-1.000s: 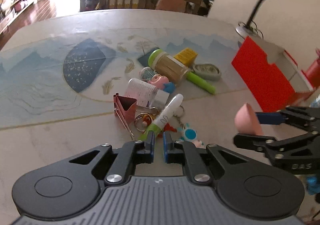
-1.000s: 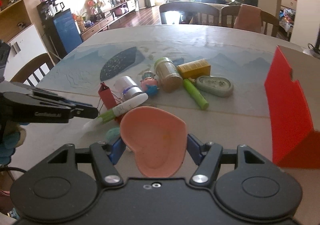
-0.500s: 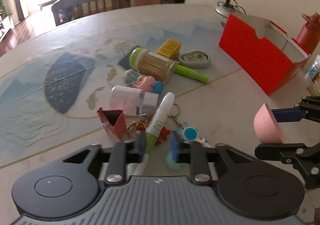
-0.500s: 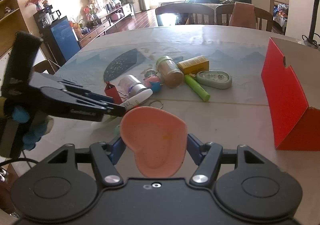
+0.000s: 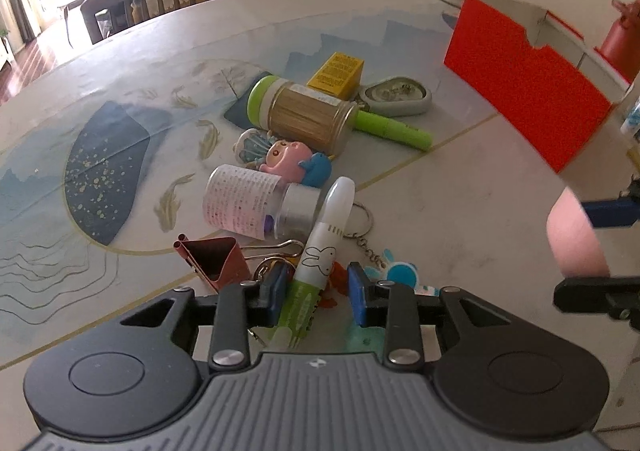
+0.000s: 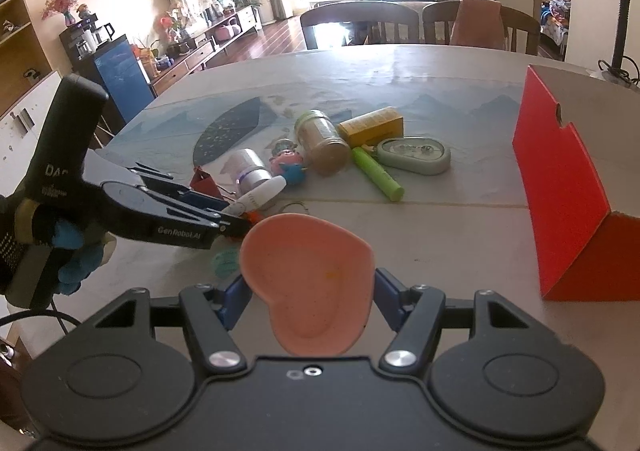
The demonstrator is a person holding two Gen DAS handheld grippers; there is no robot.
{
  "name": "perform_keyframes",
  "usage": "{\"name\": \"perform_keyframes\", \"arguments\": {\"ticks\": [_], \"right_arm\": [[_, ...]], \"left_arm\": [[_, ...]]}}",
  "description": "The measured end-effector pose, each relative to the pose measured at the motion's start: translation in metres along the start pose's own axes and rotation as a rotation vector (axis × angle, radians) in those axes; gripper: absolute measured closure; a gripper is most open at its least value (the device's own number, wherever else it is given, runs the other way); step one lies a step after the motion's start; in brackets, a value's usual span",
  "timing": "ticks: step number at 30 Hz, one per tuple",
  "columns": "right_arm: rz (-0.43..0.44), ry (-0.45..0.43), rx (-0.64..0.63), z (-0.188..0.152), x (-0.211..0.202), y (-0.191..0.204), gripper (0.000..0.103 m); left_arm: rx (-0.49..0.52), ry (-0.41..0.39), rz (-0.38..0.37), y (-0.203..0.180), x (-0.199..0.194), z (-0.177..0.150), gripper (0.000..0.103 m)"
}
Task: Organize rigid objects
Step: 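Lift both held items and carry them over the red box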
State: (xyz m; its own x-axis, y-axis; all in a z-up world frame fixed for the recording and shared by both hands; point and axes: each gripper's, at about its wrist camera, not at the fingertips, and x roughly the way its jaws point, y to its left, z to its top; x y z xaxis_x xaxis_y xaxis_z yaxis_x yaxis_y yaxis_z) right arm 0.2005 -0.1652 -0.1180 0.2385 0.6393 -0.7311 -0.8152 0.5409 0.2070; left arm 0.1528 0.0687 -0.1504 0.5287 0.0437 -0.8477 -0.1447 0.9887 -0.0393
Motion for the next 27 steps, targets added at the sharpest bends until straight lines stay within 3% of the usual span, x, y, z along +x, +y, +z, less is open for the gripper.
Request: {"name": "perform_keyframes", "arguments": {"ticks": [2, 4, 11, 18, 27], "right_arm": [[-0.003, 0.0, -0.001, 0.0, -0.001, 0.0, 0.038], [-0.008, -0.002, -0.002, 0.001, -0.003, 0.001, 0.038], [-0.041, -0.024, -0.015, 0.003, -0.018, 0.01, 0.038], [-0.094, -0.059, -0.041, 0.006, -0.044, 0.022, 0.038], [-0.14, -0.093, -0.066, 0.016, -0.07, 0.02, 0.038]], "left_arm": [[0.01, -0.011, 0.012, -0.002, -0.001, -0.001, 0.074], [0.018, -0.022, 0.03, -0.004, -0.003, -0.001, 0.082], [0.026, -0.066, 0.045, -0.009, -0.017, -0.007, 0.086], [-0.063, -0.097, -0.033, -0.007, -0.05, -0.011, 0.086], [-0.064, -0.141, -0.092, -0.021, -0.089, -0.008, 0.086]]}}
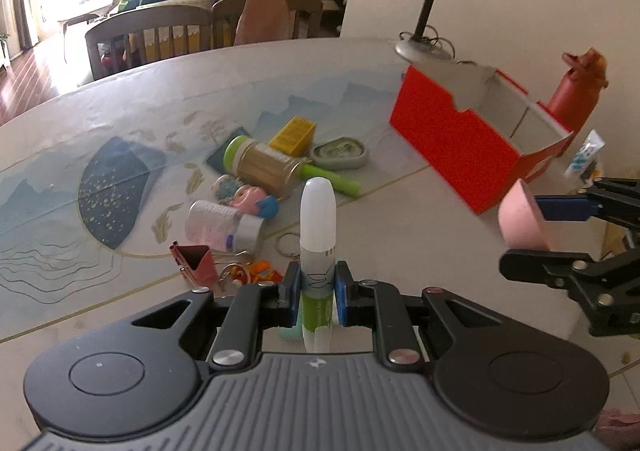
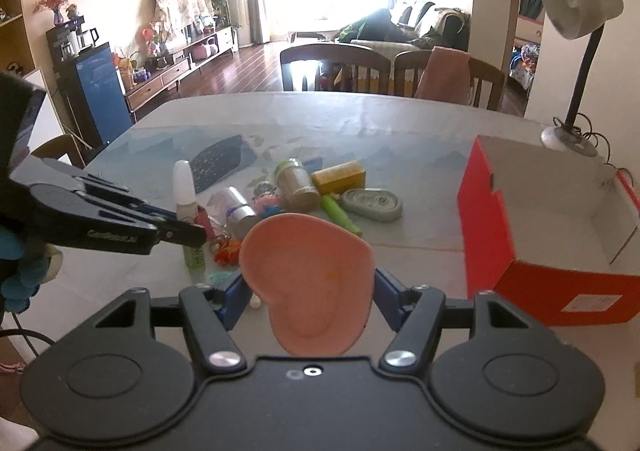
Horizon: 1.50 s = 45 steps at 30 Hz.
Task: Organize rigid objects
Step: 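Lift both held items and carry them over the red box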
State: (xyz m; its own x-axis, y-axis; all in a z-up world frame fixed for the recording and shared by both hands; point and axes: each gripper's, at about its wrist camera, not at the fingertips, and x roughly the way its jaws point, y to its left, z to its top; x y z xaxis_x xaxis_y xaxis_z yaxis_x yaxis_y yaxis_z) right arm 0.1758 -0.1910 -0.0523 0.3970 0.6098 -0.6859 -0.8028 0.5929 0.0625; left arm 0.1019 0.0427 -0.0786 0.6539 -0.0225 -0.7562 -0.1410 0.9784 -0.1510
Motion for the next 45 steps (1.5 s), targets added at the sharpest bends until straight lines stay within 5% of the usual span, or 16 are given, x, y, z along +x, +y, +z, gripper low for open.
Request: {"name": "perform_keyframes", "arguments": {"ticks": [11, 31, 45], "right_arm": [[-0.066, -0.018, -0.011, 0.019, -0.01, -0.06, 0.038], [-0.179, 0.039, -0.07, 0.039, 0.01, -0.207, 0.038], [-0.235, 0.133, -0.044, 0.026, 0.049, -0.277, 0.038]], "left_arm": [[0.015, -0.028, -0.081, -0.046, -0.007, 0.04, 0.086], [0.091, -0.052, -0.175, -0.174, 0.061, 0.167, 0.086], [0.144, 0.119, -0.147, -0.232, 0.177, 0.2, 0.086]]}}
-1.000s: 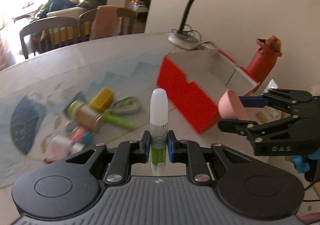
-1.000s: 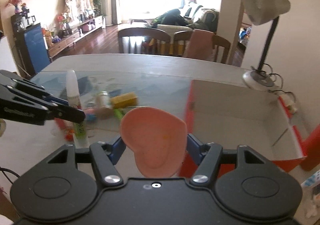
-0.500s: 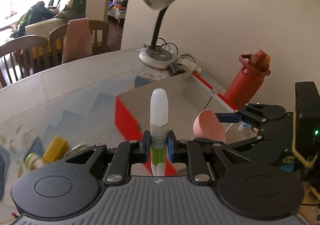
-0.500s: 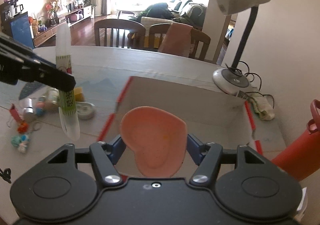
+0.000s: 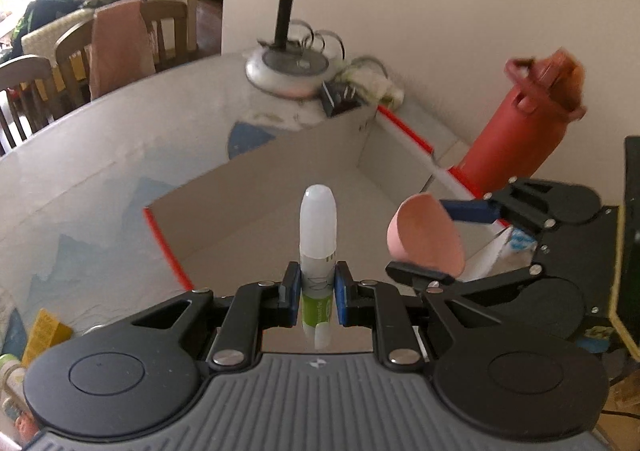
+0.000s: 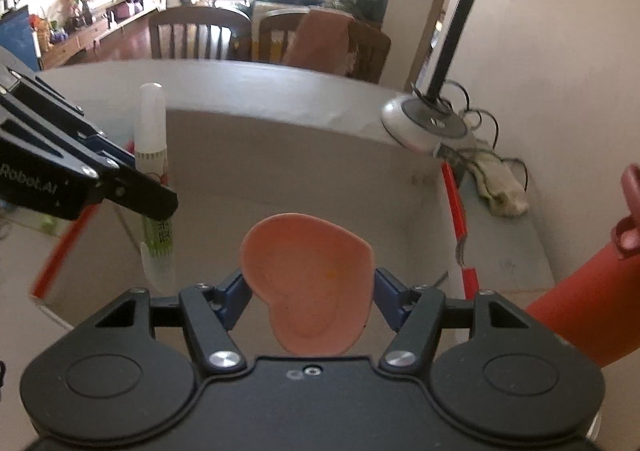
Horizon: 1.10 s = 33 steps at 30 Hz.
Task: Organize rigid objects
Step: 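Lift both held items and carry them over the red box, then lower into the box and open both tools, releasing dish and glue tube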
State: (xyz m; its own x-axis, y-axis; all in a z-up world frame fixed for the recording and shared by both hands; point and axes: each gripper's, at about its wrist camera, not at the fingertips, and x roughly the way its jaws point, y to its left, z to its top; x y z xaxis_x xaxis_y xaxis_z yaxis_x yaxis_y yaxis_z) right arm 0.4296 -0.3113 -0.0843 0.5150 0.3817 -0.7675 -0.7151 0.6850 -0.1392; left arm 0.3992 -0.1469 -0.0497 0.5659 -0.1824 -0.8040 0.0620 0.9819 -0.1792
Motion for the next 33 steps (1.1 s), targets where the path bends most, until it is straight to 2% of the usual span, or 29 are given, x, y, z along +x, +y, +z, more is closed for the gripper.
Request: {"name": "perform_keyframes", "arguments": {"ticks": [6, 14, 33], "right_arm": [[-0.004, 0.065, -0.006, -0.005, 0.025, -0.009, 0.038], [-0.001, 0.142, -0.002, -0.008, 0.042, -0.014, 0.038], [0.028, 0.229, 0.058, -0.011, 0.056, -0.02, 0.039]], "left_arm": [[0.033, 0.072, 0.018, -0.008, 0.044, 0.011, 0.086], [0.031, 0.12, 0.028, -0.007, 0.084, 0.026, 0.086], [-0.004, 0.256, 0.018, 0.0, 0.152, 0.027, 0.086]]}}
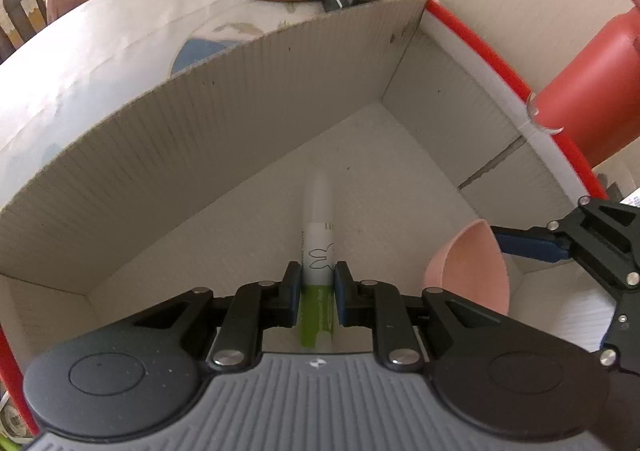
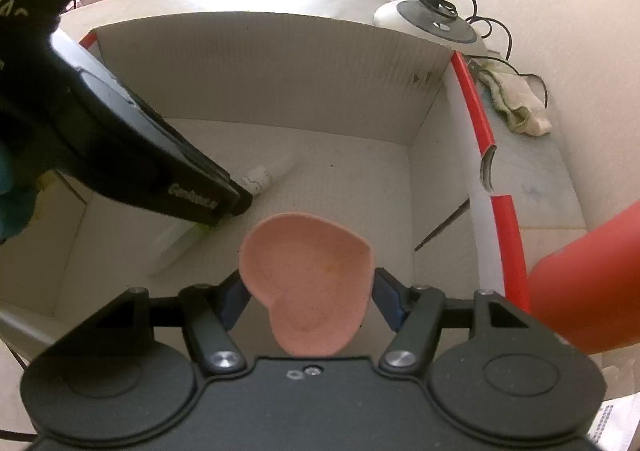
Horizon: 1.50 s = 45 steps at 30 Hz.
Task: Organize rigid objects
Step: 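Lower into the box and open both tools, releasing dish and glue tube, then withdraw both tools from the box back toward the table items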
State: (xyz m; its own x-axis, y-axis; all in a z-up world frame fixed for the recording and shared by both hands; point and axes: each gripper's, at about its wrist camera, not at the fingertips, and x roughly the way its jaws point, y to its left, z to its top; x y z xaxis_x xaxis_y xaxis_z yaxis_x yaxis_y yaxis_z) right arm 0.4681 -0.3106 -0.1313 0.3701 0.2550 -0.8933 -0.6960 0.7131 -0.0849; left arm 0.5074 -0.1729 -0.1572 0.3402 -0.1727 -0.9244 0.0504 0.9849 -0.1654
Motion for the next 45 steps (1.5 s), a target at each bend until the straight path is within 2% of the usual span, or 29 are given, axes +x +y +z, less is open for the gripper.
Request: {"name": "perform_keyframes", "arguments": {"ticks": [8, 11, 16, 23, 34, 45], "right_arm": [[0.013, -0.009, 0.015, 0.0, 0.0, 0.0, 0.035], [0.031, -0.022, 0.019, -0.001, -0.002, 0.0, 0.029], [0.054, -0.061, 0.043, -0.005, -0.012, -0.005, 0.026], [0.08, -0.115, 0.079, -0.007, -0.033, -0.011, 0.023], [0.129, -0.216, 0.084, -0.01, -0.075, 0.005, 0.021], [0.197, -0.293, 0.066, -0.021, -0.113, 0.052, 0.02]], "left_arm": [[0.008, 0.017, -0.007, -0.003, 0.001, -0.002, 0.086], [0.009, 0.006, -0.007, -0.002, -0.005, -0.004, 0.086], [0.007, -0.025, -0.007, 0.0, -0.019, -0.008, 0.086], [-0.003, -0.097, -0.011, -0.003, -0.054, -0.023, 0.086], [-0.049, -0.226, -0.009, -0.003, -0.119, -0.056, 0.086], [-0.11, -0.36, -0.002, 0.007, -0.186, -0.118, 0.086]]}}
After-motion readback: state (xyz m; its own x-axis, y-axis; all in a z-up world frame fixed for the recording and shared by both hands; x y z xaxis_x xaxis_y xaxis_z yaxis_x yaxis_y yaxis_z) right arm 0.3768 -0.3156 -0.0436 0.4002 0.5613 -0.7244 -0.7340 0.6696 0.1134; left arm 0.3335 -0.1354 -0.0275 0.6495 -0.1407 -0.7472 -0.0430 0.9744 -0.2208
